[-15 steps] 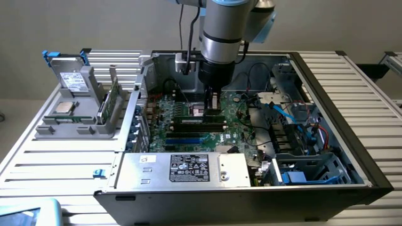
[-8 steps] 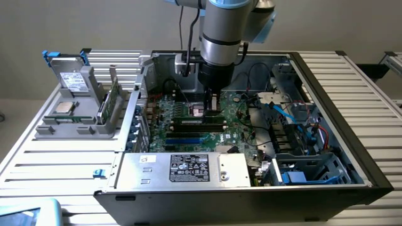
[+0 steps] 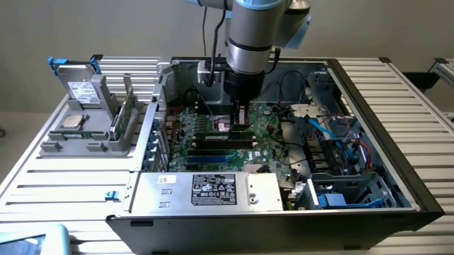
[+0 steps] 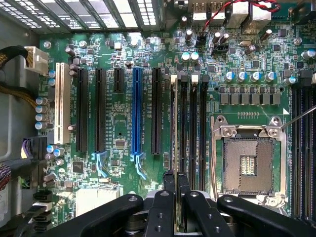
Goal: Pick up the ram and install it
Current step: 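Insert the ram into the slot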
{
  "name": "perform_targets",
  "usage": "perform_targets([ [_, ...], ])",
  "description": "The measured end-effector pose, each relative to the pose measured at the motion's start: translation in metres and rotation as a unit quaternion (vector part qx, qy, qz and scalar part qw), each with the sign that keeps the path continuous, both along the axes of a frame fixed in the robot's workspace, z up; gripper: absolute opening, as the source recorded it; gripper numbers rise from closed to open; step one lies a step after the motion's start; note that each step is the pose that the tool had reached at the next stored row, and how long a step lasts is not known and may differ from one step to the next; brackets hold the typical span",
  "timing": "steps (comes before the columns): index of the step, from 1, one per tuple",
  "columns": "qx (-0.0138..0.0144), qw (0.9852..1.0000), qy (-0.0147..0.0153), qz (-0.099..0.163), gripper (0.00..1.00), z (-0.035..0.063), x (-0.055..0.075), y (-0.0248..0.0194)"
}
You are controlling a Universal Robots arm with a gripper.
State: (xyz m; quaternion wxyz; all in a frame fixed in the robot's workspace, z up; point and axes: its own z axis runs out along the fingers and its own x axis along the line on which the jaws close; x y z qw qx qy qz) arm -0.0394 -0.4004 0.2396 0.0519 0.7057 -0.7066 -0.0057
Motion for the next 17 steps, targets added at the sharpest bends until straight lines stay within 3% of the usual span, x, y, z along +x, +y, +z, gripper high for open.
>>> perform_targets([
  [6, 0.0012, 1.0, 0.0, 0.0, 0.14, -0.0021, -0.0001, -0.0004],
  [9, 0.0056, 1.0, 0.0, 0.0, 0.14, -0.0036, -0.0001, -0.0005],
  [11, 0.0071, 1.0, -0.0001, 0.0, 0.14, -0.0048, -0.0001, -0.0007],
  [17, 0.007, 1.0, 0.0, 0.0, 0.14, -0.0057, 0.0, -0.0012],
])
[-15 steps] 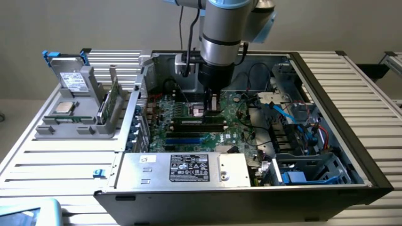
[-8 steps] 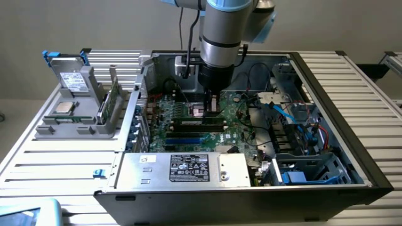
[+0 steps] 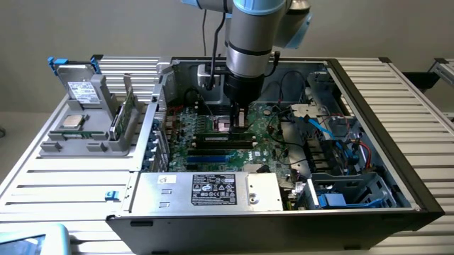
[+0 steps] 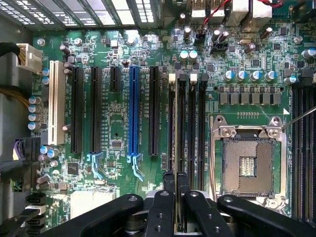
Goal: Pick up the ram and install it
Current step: 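Insert the ram into the slot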
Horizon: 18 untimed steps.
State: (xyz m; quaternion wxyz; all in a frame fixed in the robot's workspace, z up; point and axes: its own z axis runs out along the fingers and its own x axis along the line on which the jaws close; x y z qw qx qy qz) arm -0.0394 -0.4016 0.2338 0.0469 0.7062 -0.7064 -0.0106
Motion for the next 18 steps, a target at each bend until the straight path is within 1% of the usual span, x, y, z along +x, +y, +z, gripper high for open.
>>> perform_targets([
  [12, 0.0, 1.0, 0.0, 0.0, 0.14, -0.0004, 0.0, -0.0014],
  [18, -0.0001, 1.0, 0.0, 0.0, 0.14, -0.0025, 0.0002, -0.0015],
])
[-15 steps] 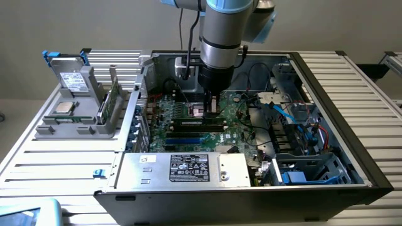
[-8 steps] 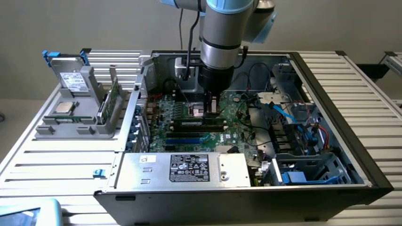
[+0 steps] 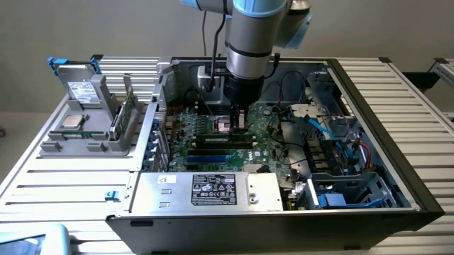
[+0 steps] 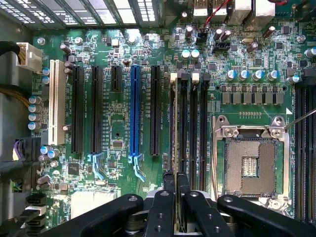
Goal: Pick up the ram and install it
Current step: 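Insert the ram into the slot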
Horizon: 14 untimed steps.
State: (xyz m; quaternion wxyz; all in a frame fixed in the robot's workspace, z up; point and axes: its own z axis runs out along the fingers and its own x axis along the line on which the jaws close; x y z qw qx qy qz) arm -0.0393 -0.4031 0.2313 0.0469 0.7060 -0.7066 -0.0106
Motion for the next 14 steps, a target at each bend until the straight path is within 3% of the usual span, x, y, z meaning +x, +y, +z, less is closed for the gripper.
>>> perform_targets([
  [14, -0.0002, 1.0, 0.0, -0.001, 0.14, -0.0017, 0.0003, -0.0003],
])
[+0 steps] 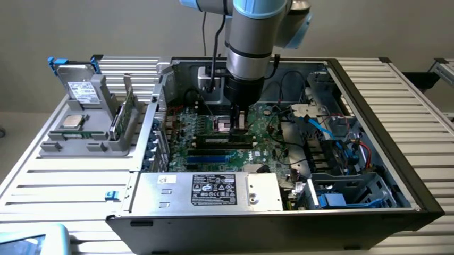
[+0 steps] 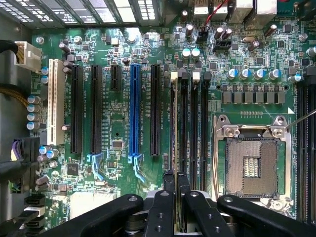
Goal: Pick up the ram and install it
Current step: 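Insert the ram into the slot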
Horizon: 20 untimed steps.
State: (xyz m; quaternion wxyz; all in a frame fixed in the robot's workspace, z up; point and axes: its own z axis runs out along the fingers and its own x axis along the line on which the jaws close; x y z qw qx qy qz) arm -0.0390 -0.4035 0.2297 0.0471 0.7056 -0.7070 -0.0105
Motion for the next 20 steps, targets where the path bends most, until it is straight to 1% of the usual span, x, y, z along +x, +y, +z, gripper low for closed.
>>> perform_targets([
  [17, -0.0005, 1.0, 0.0, -0.005, 0.14, -0.0025, -0.0001, -0.0001],
  [20, -0.0012, 1.0, 0.0, -0.005, 0.14, -0.0028, -0.0001, -0.0002],
])
